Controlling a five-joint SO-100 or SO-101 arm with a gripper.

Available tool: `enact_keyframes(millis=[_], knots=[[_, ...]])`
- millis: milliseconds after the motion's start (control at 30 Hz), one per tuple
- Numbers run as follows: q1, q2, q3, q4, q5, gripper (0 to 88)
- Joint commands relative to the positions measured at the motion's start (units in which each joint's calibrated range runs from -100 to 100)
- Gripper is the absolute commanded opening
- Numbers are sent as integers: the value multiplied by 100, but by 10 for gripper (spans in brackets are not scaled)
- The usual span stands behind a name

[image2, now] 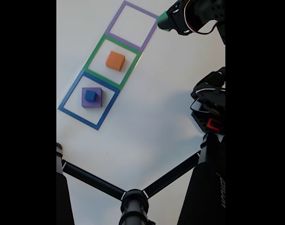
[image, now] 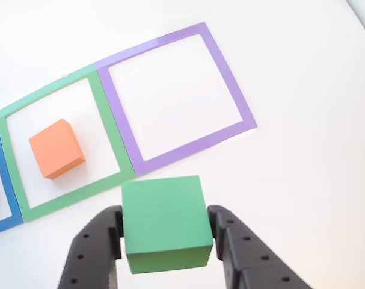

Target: Tower of hanoi

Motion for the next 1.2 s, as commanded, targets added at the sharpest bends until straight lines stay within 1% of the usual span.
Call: enact_keyframes(millis=[0,333,600,1033,1167], knots=[[99,-21,775,-1279,18,94],[22,996,2475,-4688,18,93],[310,2329,3784,-8251,18,90],[224,4283,4902,-11789,18,94],[89,4913,4957,-12583,18,96]])
